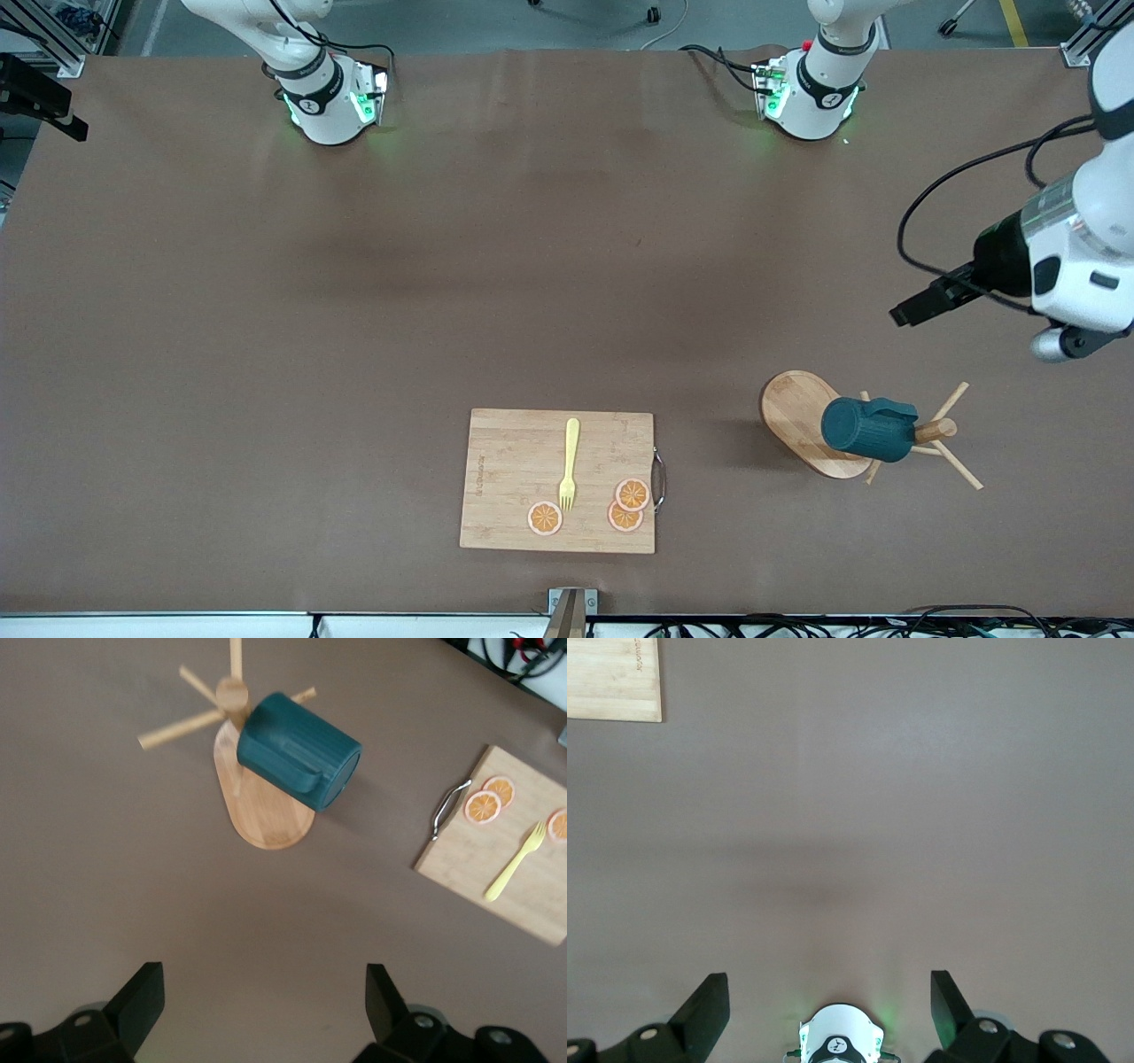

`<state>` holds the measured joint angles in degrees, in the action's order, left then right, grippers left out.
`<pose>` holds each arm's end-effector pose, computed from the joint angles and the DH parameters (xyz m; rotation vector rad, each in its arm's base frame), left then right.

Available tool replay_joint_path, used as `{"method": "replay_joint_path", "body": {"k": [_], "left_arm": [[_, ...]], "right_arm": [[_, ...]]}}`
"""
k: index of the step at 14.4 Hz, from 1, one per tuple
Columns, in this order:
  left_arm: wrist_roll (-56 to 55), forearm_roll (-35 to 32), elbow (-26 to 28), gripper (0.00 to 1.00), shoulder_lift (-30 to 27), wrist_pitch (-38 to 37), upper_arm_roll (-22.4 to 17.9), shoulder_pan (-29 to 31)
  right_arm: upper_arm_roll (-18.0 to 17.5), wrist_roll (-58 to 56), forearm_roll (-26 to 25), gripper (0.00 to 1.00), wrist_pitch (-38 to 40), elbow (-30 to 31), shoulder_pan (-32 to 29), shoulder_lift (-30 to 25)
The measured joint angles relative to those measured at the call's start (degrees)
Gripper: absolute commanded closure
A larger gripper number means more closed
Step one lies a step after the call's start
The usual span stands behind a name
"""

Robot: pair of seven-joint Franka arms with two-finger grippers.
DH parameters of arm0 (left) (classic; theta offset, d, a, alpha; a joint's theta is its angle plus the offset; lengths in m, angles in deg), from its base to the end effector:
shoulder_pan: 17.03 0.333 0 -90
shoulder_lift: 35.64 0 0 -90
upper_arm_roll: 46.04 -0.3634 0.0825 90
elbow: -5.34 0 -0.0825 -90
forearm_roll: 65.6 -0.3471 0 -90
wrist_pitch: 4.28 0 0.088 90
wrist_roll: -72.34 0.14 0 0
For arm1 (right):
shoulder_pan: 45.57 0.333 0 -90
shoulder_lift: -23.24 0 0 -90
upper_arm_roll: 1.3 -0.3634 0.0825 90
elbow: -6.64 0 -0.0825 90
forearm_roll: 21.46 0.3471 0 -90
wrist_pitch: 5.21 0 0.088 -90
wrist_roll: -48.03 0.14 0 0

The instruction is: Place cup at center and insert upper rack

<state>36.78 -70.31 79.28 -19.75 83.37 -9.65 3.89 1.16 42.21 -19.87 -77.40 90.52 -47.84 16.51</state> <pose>0.5899 -0.0894 0.6261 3.0087 0.5696 -0.0335 0.4337 -0.0332 0.7141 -3.0990 -0.0417 0.1293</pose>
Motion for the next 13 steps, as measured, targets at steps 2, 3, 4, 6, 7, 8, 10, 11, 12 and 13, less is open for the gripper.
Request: {"method": "replay_joint_path", "body": {"k": [2,3,4,6,7,8,10,11,12,13], "left_arm": [[7.64,-0.46,0.18,0.00,-2.93,-2.45,-1.81,0.00],[10.86,-0.46,0.63,0.00,-4.55,-3.70,-3.81,-0.63],[13.42,-0.44,1.43,0.00,-6.30,-4.49,-6.72,-2.17],[16.06,-0.12,3.76,0.00,-9.63,-4.92,-13.73,-7.51],[17.11,-0.08,5.17,0.00,-11.18,-5.02,-16.93,-10.41],[18.40,0.12,6.79,0.00,-12.65,-5.03,-19.66,-12.87],[21.50,2.02,10.38,0.00,-15.42,-4.50,-25.00,-16.87],[22.91,2.89,12.26,0.00,-16.69,-3.68,-27.54,-18.60],[23.74,3.35,14.05,0.00,-17.86,-2.76,-29.38,-19.89],[24.24,3.56,15.45,0.00,-18.79,-2.04,-30.08,-20.50]], "right_arm": [[0.00,0.01,0.00,0.00,0.02,0.06,0.00,0.00],[0.00,0.01,0.00,0.00,0.04,0.09,0.00,0.00],[0.00,0.01,0.00,0.00,0.08,0.11,0.00,0.00],[0.00,0.01,0.00,0.00,0.10,0.14,0.00,0.00],[0.01,0.01,0.00,0.00,0.11,0.15,0.00,0.00],[0.01,0.01,0.00,0.00,0.11,0.17,0.00,0.00],[0.01,0.01,0.01,0.00,0.11,0.19,0.00,0.00],[0.01,0.01,0.01,0.00,0.11,0.20,0.00,0.00],[0.01,0.01,0.01,0.00,0.11,0.23,0.00,0.00],[-0.01,0.01,0.01,0.00,0.11,0.25,0.00,0.00]]}}
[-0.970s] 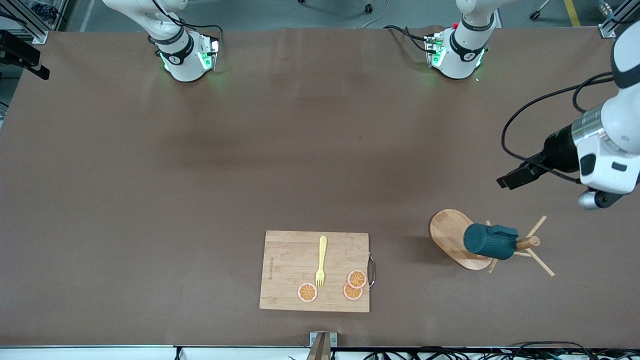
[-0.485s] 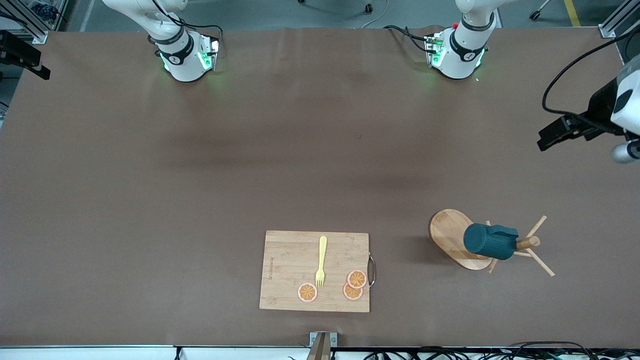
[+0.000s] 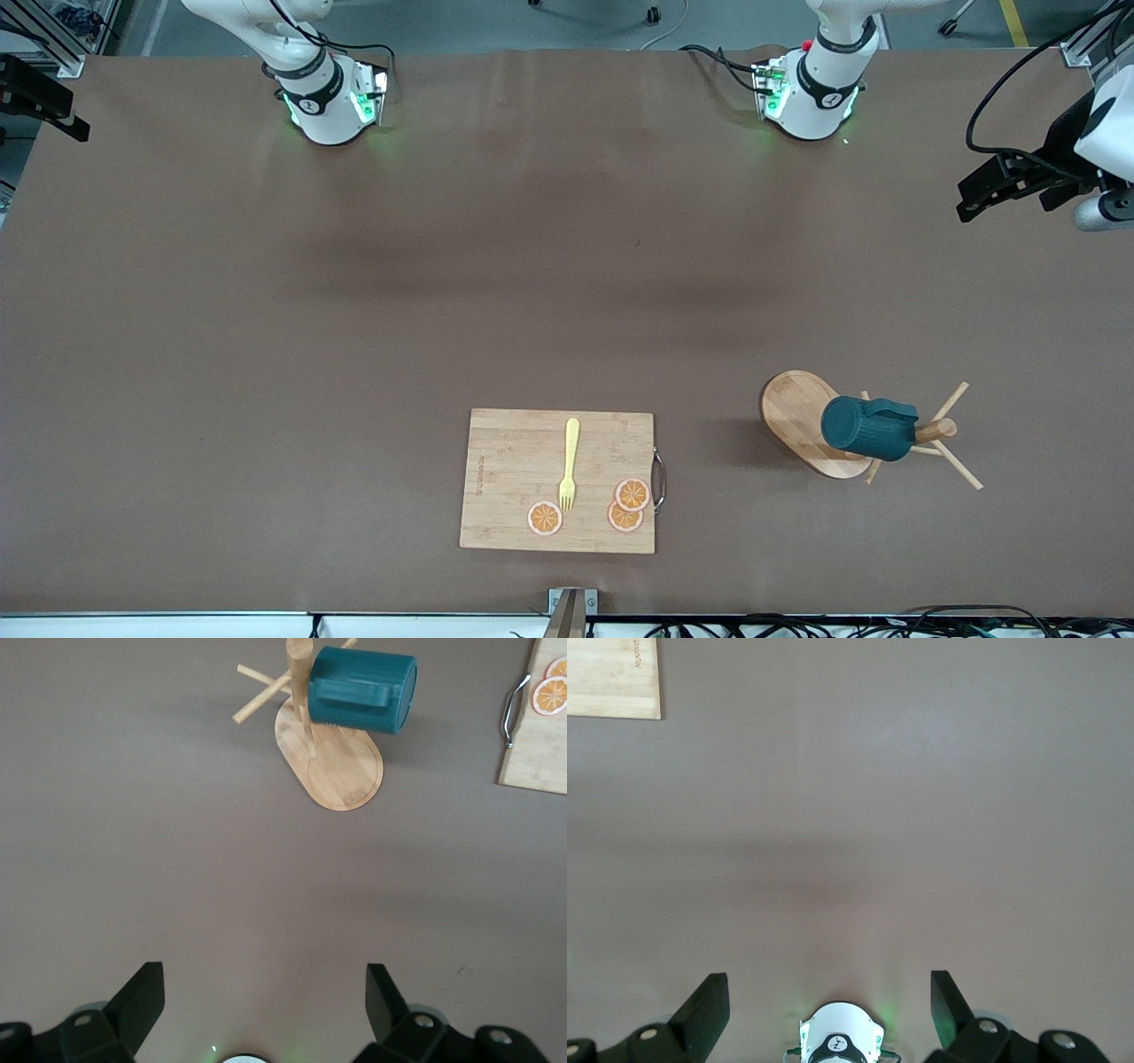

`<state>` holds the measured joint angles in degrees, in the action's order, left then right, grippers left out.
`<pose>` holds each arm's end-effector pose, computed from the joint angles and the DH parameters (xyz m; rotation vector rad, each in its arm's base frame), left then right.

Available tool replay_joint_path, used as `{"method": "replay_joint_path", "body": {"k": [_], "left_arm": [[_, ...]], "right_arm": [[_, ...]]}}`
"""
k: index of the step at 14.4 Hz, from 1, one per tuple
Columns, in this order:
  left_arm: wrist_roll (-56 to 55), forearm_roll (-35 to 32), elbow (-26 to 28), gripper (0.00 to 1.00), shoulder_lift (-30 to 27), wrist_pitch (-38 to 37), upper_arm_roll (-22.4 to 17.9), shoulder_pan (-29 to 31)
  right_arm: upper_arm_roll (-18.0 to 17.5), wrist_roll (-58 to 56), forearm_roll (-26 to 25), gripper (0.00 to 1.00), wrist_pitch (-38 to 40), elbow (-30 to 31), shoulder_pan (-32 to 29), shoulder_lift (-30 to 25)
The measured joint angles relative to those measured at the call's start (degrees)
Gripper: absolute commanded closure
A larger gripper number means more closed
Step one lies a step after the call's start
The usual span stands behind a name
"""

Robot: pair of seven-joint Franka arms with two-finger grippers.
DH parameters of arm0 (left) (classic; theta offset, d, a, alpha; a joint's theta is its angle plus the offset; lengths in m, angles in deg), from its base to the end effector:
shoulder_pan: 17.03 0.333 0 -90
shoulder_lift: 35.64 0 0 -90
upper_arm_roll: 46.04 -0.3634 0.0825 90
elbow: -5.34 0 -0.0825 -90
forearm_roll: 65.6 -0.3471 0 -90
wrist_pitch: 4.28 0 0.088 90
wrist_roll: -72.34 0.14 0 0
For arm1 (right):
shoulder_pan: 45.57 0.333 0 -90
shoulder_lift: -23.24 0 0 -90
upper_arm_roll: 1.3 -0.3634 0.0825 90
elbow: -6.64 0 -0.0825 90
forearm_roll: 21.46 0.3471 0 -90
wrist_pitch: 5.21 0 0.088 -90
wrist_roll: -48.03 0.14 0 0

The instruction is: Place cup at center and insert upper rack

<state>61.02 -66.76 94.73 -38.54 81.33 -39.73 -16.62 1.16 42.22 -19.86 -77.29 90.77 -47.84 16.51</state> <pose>0.4889 -0.0493 0.6623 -3.1101 -0.1497 0.0181 0.4335 -0.0332 0.7123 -3.0979 -0.0414 0.1389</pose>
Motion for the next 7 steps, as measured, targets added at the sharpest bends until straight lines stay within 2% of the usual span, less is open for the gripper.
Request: {"method": "replay_joint_path", "body": {"k": [7], "left_arm": [[0.09,0.04,2.20,0.00,-1.27,0.83,1.23,-0.94]], "right_arm": [[-0.06,0.00,0.03,0.00,0.02,0.18,0.00,0.00]]}}
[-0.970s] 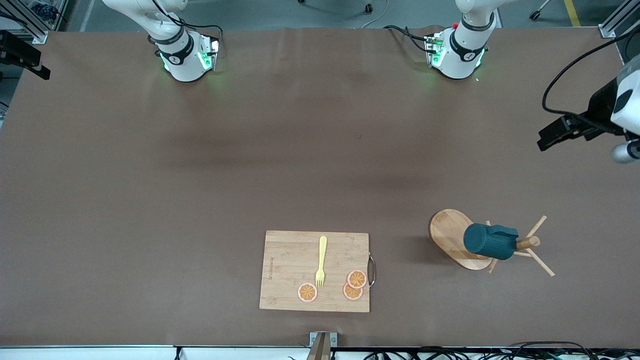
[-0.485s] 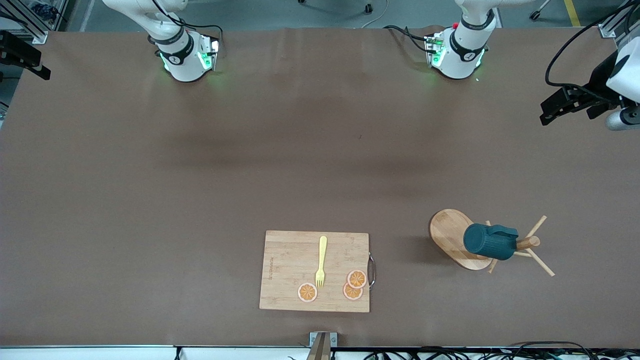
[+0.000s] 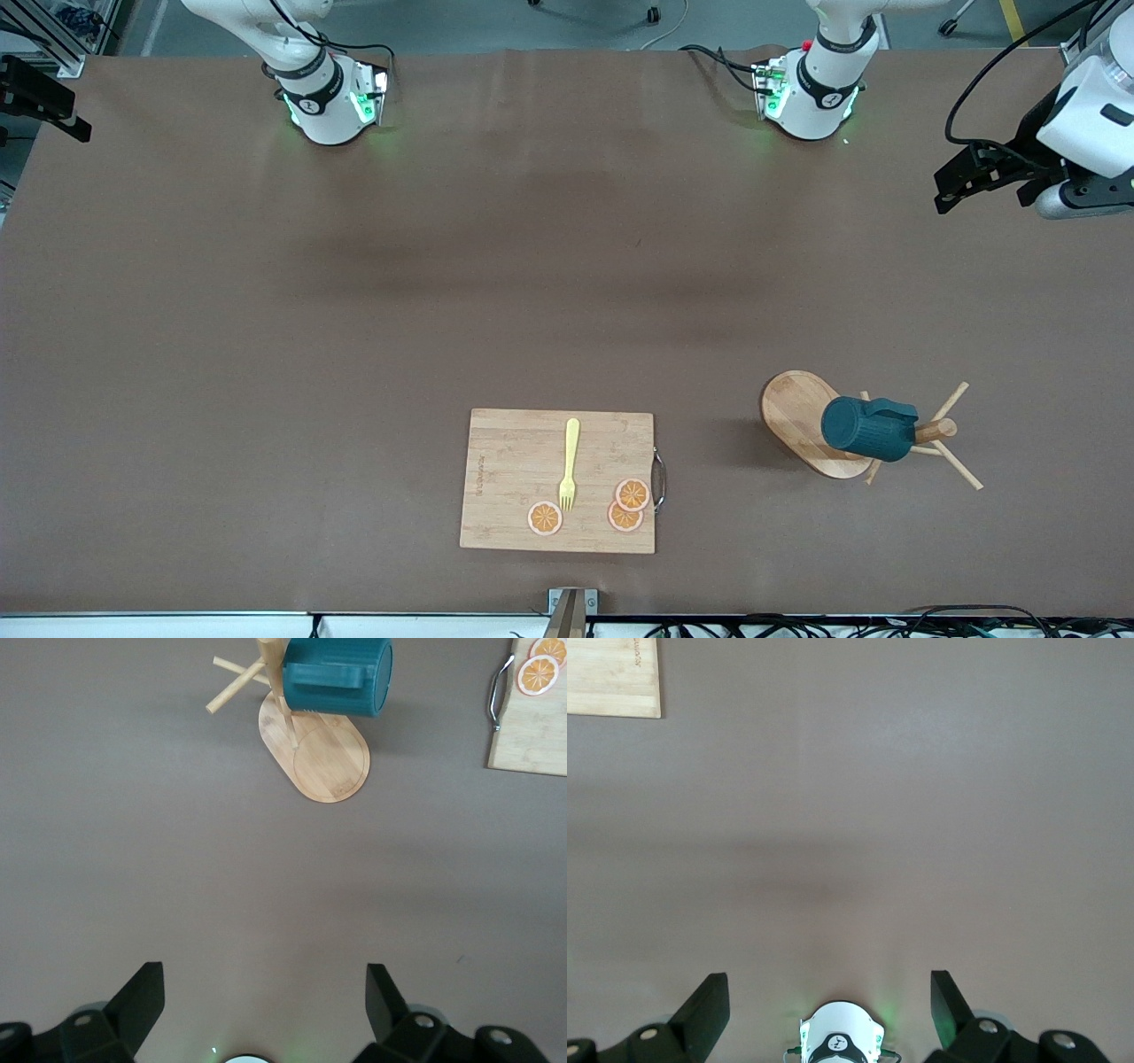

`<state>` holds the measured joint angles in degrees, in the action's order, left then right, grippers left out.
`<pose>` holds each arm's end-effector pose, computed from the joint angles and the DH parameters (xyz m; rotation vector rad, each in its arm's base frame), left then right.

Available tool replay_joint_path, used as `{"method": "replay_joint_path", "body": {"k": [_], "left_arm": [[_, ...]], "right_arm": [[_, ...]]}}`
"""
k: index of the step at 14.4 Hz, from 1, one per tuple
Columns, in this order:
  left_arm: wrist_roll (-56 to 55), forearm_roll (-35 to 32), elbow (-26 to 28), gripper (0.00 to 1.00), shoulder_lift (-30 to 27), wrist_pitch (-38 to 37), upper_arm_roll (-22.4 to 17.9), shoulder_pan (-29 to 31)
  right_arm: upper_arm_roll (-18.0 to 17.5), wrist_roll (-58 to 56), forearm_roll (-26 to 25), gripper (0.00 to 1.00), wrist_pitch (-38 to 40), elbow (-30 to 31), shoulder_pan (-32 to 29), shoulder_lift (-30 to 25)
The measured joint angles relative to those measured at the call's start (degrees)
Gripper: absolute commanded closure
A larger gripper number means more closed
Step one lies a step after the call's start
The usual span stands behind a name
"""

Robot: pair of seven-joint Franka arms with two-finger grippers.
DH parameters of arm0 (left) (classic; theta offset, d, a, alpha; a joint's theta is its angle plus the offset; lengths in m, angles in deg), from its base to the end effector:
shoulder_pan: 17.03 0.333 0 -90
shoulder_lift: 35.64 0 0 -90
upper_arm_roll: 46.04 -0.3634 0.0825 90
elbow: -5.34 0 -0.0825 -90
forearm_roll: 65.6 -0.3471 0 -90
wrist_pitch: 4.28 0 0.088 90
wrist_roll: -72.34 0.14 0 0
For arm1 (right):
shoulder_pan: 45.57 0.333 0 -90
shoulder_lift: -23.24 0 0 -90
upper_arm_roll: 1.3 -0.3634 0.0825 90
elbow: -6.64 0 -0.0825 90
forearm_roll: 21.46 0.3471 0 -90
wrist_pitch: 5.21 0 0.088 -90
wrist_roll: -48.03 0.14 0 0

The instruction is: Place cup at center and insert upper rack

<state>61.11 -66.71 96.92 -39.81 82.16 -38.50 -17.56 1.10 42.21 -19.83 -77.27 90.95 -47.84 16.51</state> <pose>0.4799 -0.0682 0.6578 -3.1089 -0.0880 0.0194 0.4335 -0.0326 0.7110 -3.0969 -0.0434 0.1442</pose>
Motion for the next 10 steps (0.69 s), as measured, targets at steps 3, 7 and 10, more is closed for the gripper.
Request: {"method": "replay_joint_path", "body": {"k": [3,7,10], "left_arm": [[0.83,0.00,0.04,0.00,0.00,-0.04,0.37,-0.01],[0.98,0.00,-0.29,0.00,-0.10,-0.04,0.51,0.00],[0.98,0.03,-0.33,0.00,-0.12,-0.04,0.50,0.02]], "right_arm": [[-0.03,0.00,0.36,0.00,0.13,0.15,0.01,0.00],[-0.04,-0.01,0.95,0.00,0.14,0.22,0.01,0.00],[-0.04,-0.02,1.01,0.00,0.14,0.23,0.01,0.00]]}}
